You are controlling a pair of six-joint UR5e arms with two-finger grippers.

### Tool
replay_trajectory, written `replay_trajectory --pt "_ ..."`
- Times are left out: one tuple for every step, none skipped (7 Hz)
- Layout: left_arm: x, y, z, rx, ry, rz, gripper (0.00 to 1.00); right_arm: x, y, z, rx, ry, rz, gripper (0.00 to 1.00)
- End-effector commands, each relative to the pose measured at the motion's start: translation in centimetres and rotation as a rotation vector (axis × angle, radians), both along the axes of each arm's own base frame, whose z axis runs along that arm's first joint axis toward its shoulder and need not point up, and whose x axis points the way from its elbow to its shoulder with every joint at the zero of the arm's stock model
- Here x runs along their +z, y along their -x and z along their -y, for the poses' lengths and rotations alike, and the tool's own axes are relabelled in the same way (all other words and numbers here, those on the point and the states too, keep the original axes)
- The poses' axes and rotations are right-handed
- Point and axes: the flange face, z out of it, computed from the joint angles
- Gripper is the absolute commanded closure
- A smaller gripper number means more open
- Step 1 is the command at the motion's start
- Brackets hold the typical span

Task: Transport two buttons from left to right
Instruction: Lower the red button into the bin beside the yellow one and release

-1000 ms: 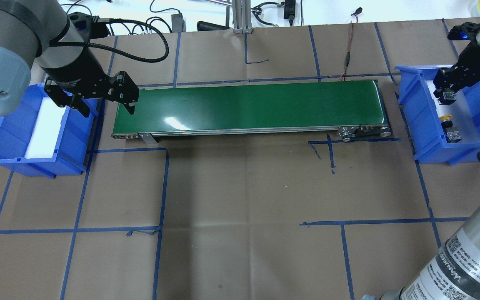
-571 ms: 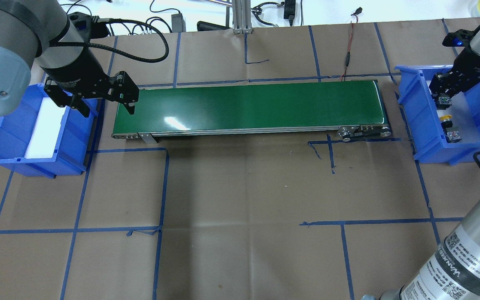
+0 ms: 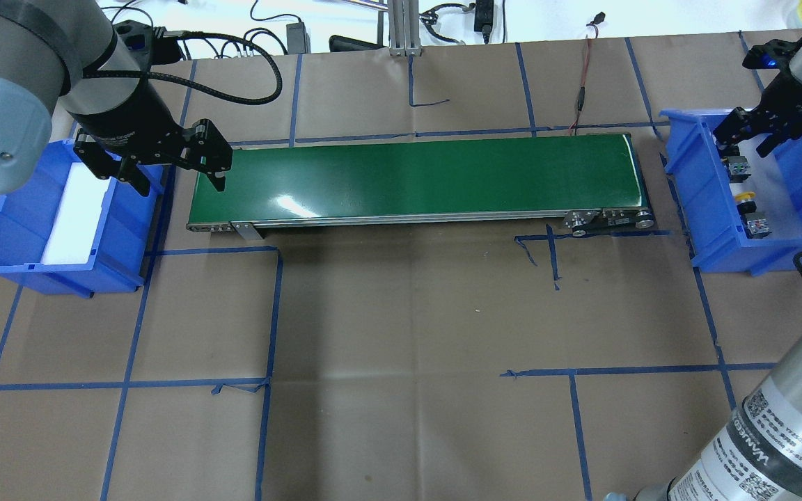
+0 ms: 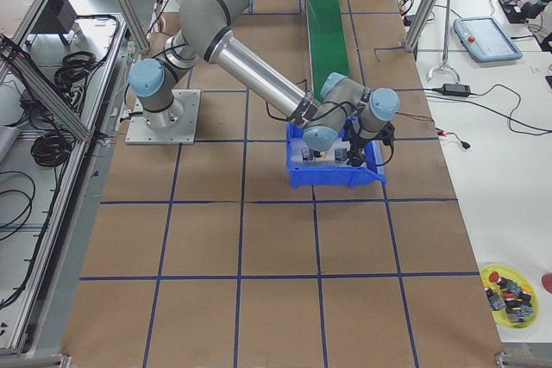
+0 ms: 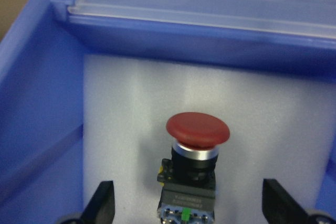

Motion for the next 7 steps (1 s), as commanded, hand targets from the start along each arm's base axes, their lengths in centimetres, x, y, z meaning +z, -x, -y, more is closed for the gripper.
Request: replay_trajectory --pt "0.0 0.0 0.0 0.0 -0.001 0.0 0.0 5.4 -0.6 -0.7 0.004 0.064 -0.037 0.01" --pt "0.0 0.0 0.0 0.0 -0.001 0.0 0.0 9.8 -1.5 -1.5 0.005 0.123 -0.057 0.01" --pt "0.0 0.0 0.0 0.0 -0.001 0.0 0.0 14.0 -2.9 -2.8 0.002 0.169 -0.068 0.0" --pt "0.0 0.0 0.0 0.0 -0.001 0.0 0.0 17.0 -6.5 -3.5 0.044 0.204 -0.088 0.0" --pt "0.0 0.0 0.0 0.0 -0.001 0.0 0.0 19.7 -10.7 -4.9 0.054 0.219 -0.095 0.0" --pt "0.0 0.0 0.0 0.0 -0.001 0.0 0.0 21.8 -15.3 -7.8 -0.104 0.157 -0.072 0.0" --pt "0.0 0.0 0.0 0.0 -0.001 0.0 0.0 24.3 -20.3 -11.2 -0.159 0.12 -0.05 0.0"
